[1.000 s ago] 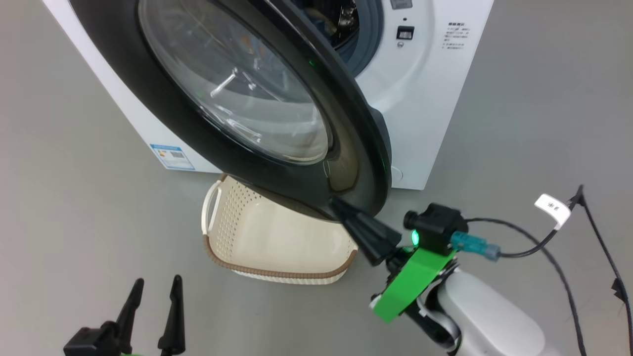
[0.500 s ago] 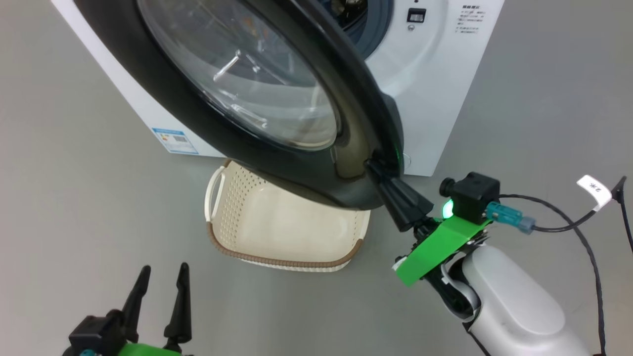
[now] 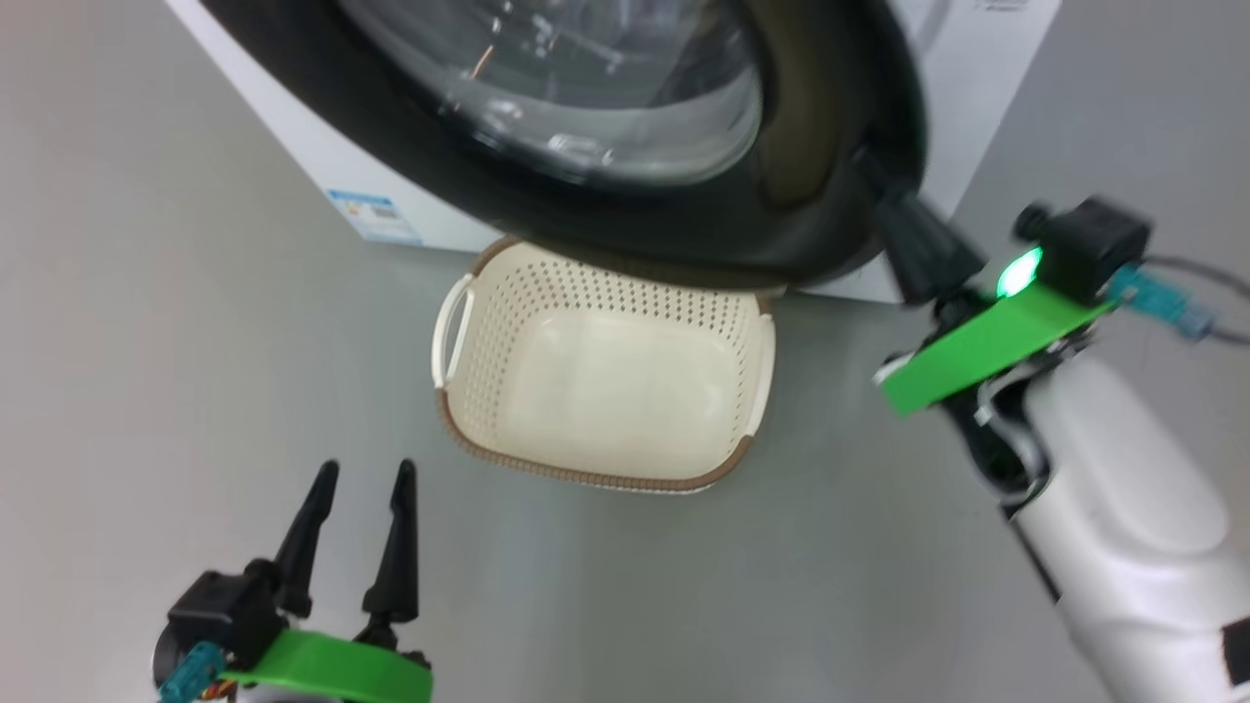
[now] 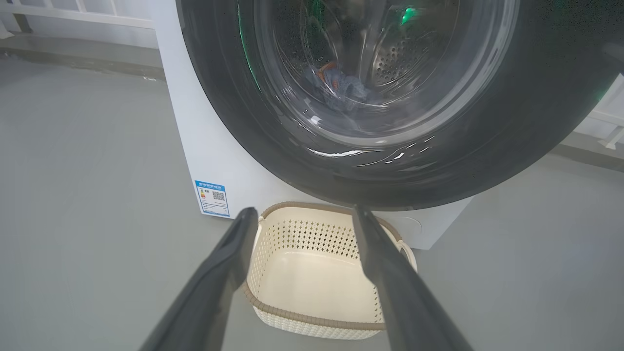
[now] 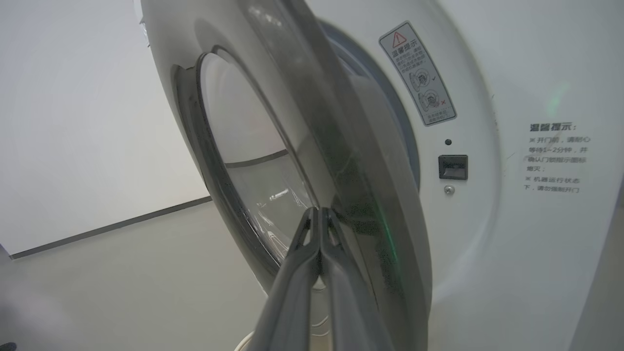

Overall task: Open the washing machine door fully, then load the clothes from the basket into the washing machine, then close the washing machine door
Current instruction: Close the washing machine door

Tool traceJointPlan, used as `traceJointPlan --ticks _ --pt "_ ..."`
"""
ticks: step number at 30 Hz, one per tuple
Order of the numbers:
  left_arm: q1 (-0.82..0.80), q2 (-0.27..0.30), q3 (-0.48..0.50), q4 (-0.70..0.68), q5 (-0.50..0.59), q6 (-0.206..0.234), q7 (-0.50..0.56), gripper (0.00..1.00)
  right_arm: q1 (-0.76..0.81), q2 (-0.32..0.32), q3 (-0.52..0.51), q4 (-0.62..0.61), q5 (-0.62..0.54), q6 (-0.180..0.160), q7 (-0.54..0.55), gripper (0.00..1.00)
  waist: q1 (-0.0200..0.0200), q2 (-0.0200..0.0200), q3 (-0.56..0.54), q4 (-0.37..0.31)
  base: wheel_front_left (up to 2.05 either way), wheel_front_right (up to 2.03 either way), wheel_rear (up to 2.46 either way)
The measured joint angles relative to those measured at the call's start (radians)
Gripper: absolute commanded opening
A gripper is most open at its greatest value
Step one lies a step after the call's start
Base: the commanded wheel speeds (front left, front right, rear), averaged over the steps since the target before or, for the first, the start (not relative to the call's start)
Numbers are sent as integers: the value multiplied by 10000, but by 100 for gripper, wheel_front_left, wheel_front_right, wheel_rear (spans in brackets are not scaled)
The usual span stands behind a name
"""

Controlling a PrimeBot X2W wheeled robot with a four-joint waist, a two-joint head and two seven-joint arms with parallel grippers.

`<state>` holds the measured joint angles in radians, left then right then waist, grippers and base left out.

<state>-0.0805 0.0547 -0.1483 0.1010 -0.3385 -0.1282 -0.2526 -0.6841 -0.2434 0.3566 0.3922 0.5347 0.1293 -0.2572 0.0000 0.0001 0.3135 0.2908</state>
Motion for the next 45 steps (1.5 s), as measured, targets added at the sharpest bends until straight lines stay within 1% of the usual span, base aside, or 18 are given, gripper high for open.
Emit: traceJointPlan --ticks 8,14,20,23,32,36,37,38,40,41,42,45 --pt "-485 -102 -393 -230 -19 0 -27 100 -1178 -474 -669 372 -69 0 0 0 0 0 622 444 0 0 0" --pt "-823 -163 -581 -345 -52 0 -29 100 -1937 -663 -1225 635 -380 0 0 0 0 -1 1059 792 0 0 0" --pt "-910 -184 -646 -426 -77 0 -29 100 -2304 -594 -1699 721 -606 54 -2 0 0 0 1356 1053 0 0 0" --pt "-919 -186 -662 -439 -121 0 -29 100 -2351 -456 -1801 719 -690 79 0 0 0 0 1429 1107 0 0 0" --pt "-948 -194 -635 -364 -134 -10 -29 100 -2318 -441 -1682 635 -884 77 0 0 0 0 1324 986 0 0 0" --pt "-947 -203 -591 -192 -132 -10 -29 100 -1904 -401 -1528 525 -874 71 0 0 0 -1 1167 846 0 0 0" --pt "-947 -207 -564 -130 -130 -10 -29 100 -1733 -384 -1478 522 -853 71 -2 11 0 0 1116 810 0 0 0" --pt "-946 -211 -535 -69 -125 -10 -29 100 -1558 -353 -1442 512 -840 71 0 28 0 -1 1058 776 0 0 0" --pt "-944 -207 -451 27 -100 -10 -29 100 -1192 -286 -1390 487 -838 71 0 45 0 0 928 697 0 0 0" --pt "-941 -196 -422 65 -100 -10 -29 100 -1017 -274 -1361 476 -838 71 0 57 0 0 862 655 0 0 0" --pt "-940 -169 -399 104 -98 -10 -29 100 -847 -245 -1365 443 -836 71 0 100 0 0 793 611 0 0 0" --pt "-932 -54 -332 251 -67 -10 -29 100 -325 -176 -1269 401 -836 71 -2 100 0 0 572 449 0 0 0"
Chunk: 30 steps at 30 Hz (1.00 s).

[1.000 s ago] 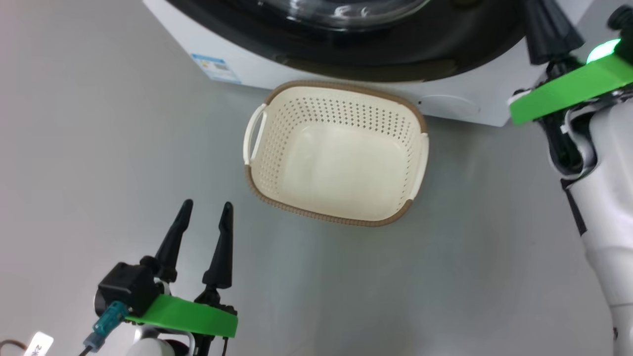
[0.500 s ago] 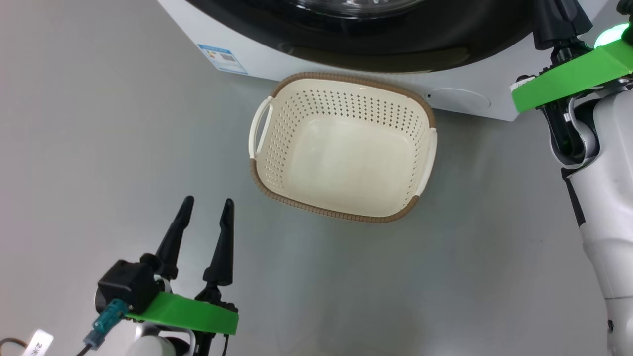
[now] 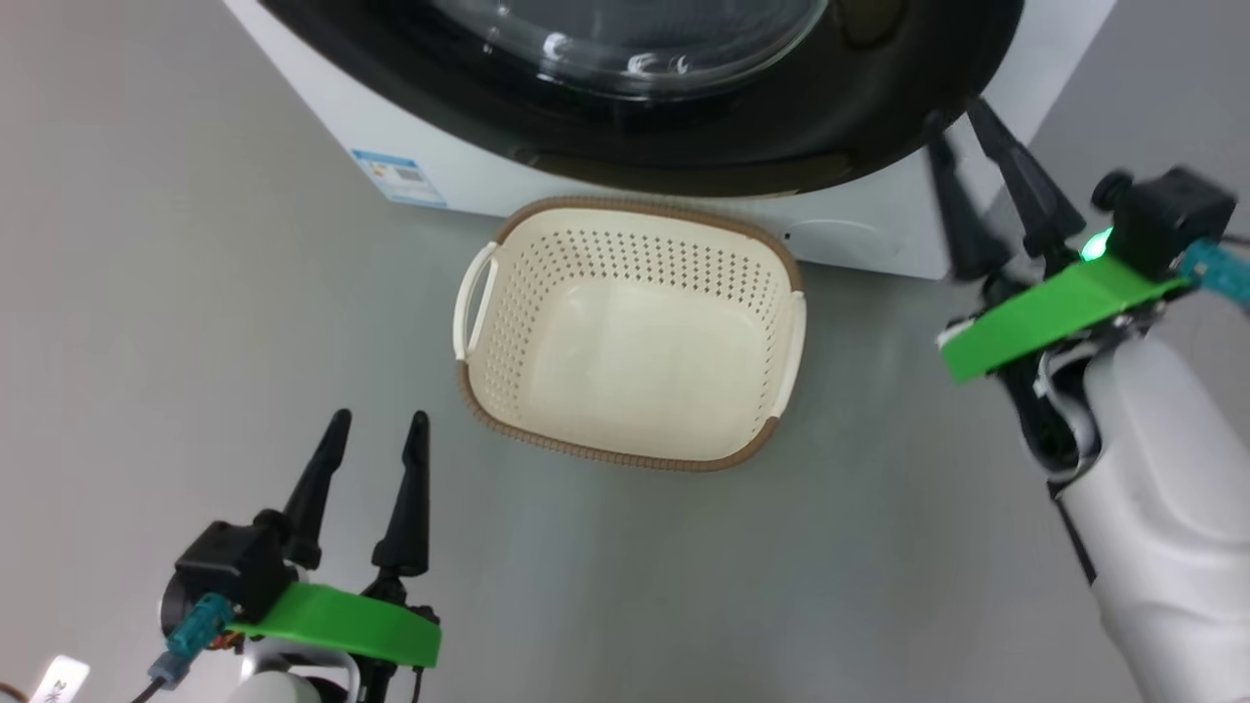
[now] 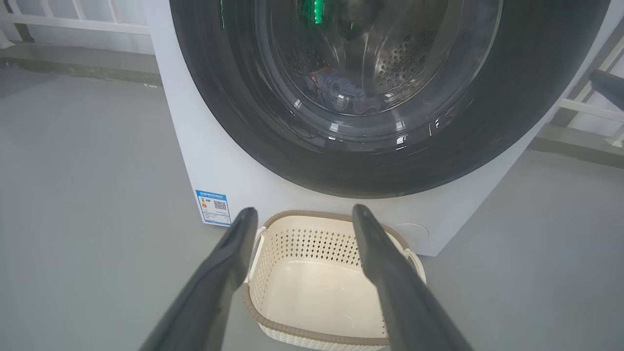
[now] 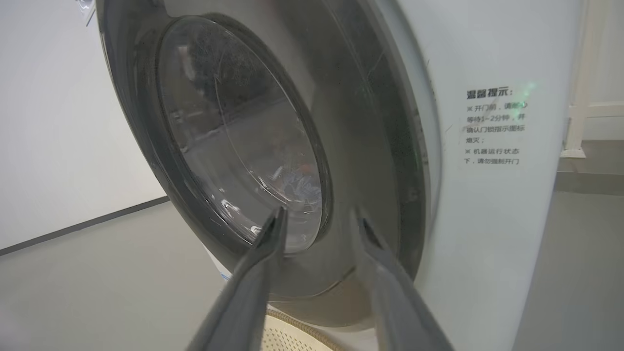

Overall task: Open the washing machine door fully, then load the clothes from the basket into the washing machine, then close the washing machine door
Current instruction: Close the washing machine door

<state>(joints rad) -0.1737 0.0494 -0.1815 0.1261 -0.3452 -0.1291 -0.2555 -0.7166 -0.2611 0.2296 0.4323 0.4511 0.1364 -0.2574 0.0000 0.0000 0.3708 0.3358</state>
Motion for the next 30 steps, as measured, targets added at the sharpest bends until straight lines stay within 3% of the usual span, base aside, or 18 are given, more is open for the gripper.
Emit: traceJointPlan --ticks 17,30 --pt "686 819 430 782 -2 0 0 100 2670 180 40 -69 268 0 2 100 0 0 -1425 -1463 0 0 0" --pt "1135 976 777 1166 -4 0 2 100 3961 171 -263 -198 267 0 2 100 0 0 -2169 -2812 0 0 0"
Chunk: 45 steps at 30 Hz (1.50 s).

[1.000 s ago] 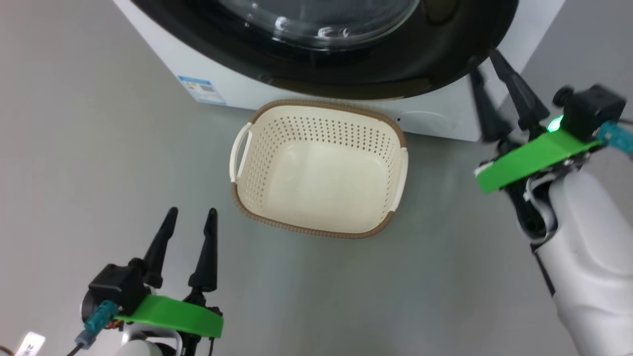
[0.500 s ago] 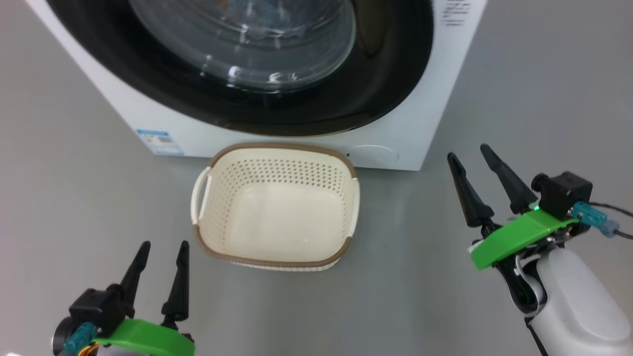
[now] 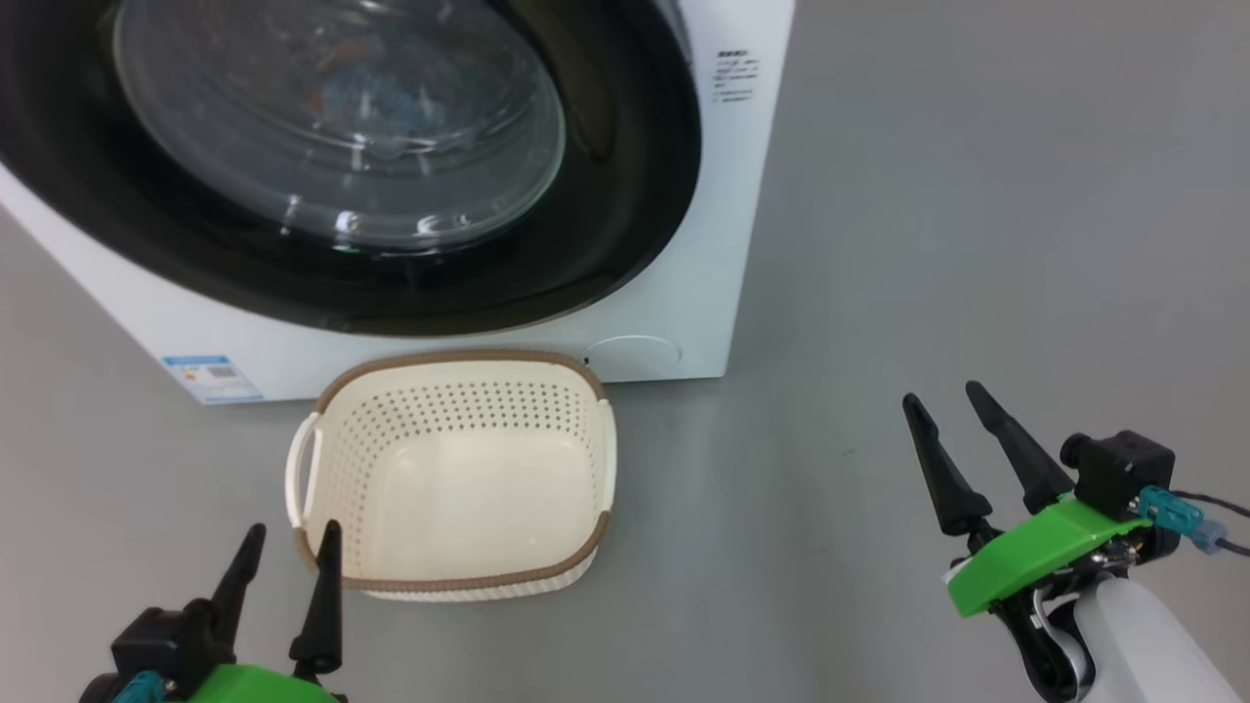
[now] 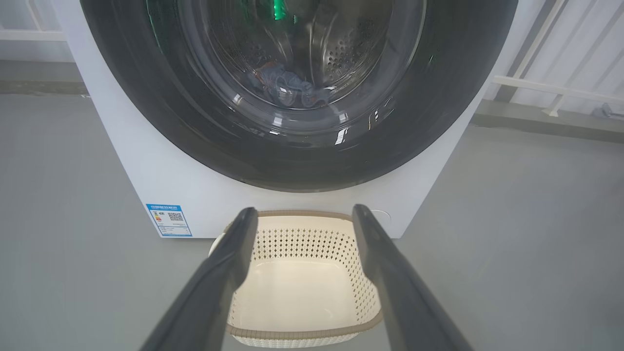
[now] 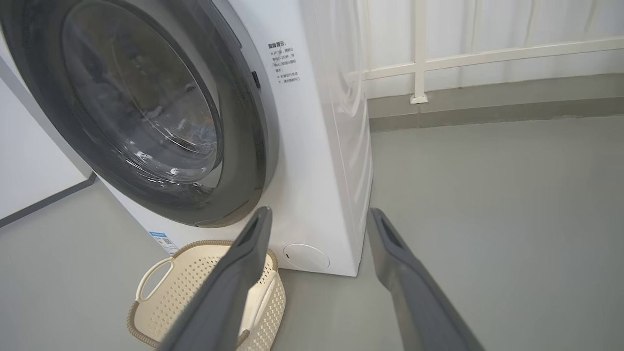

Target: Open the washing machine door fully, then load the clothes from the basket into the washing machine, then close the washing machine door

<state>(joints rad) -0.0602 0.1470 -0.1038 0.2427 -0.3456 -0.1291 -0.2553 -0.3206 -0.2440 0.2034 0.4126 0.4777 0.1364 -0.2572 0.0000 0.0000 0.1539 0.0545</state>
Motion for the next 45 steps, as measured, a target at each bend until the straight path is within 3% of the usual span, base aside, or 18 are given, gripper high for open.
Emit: traceJointPlan --ticks 14,35,36,45 --pt "213 169 499 0 -35 0 0 100 877 -12 -527 -259 -12 0 0 100 -1 0 -431 -911 0 0 0" --pt "214 171 662 6 -224 0 0 100 992 17 -656 -293 -29 0 0 100 0 1 -484 -1017 0 0 0" --pt "214 171 669 10 -240 0 0 0 992 21 -656 -293 -29 0 0 0 0 0 -488 -1008 0 0 0" --pt "409 -257 504 529 -583 4 104 0 1366 366 -558 234 270 4 104 0 1 1 -522 -991 0 0 0"
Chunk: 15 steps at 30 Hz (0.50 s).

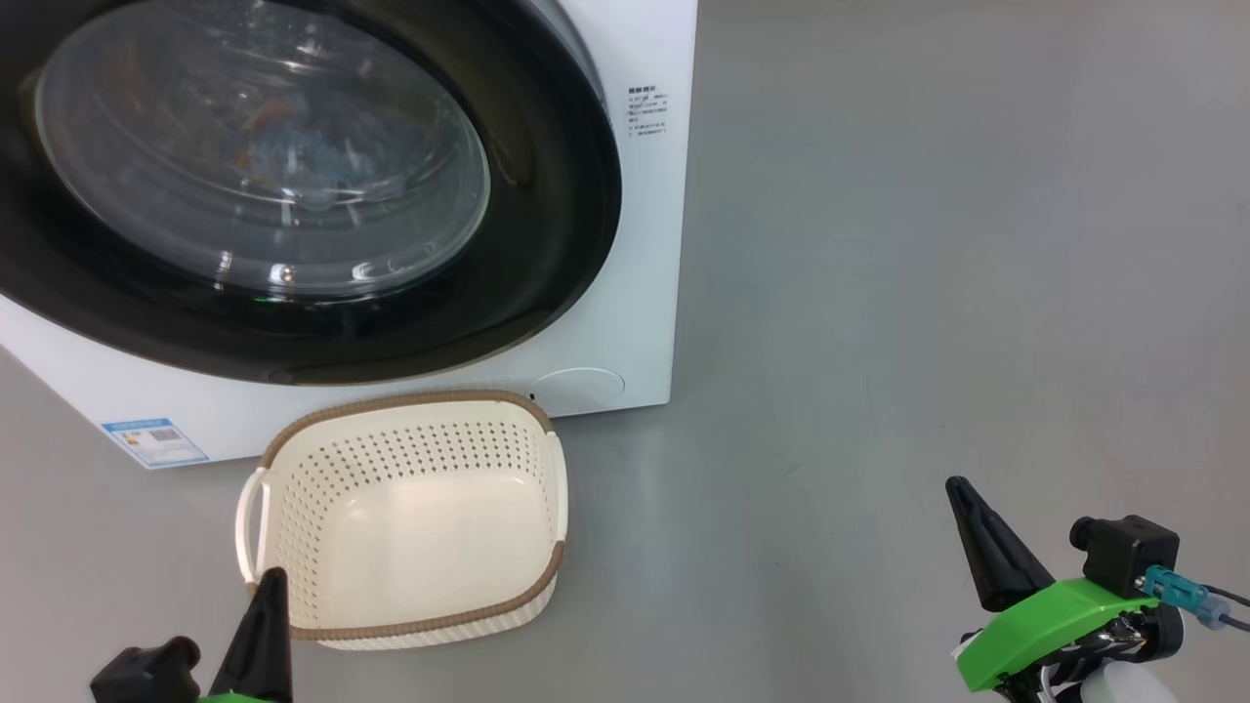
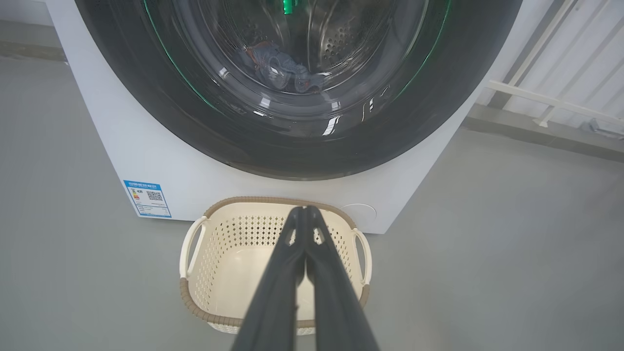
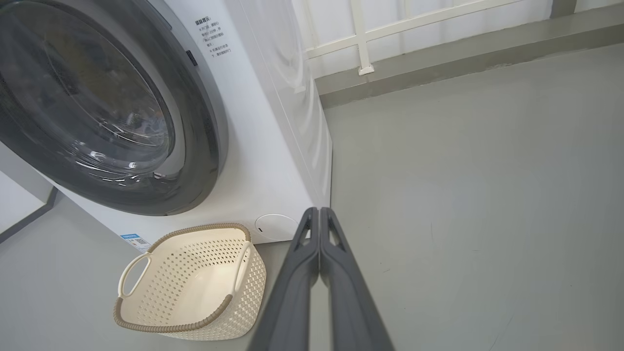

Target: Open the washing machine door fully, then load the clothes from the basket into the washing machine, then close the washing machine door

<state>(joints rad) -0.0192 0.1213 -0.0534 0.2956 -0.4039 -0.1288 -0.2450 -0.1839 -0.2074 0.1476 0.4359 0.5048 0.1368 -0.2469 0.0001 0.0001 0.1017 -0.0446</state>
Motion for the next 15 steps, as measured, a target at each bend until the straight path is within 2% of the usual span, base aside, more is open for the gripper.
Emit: traceJointPlan --ticks 15 --pt "-4 -71 117 0 -1430 0 441 0 2 167 -313 -148 1302 0 433 0 1 0 -125 58 0 0 0"
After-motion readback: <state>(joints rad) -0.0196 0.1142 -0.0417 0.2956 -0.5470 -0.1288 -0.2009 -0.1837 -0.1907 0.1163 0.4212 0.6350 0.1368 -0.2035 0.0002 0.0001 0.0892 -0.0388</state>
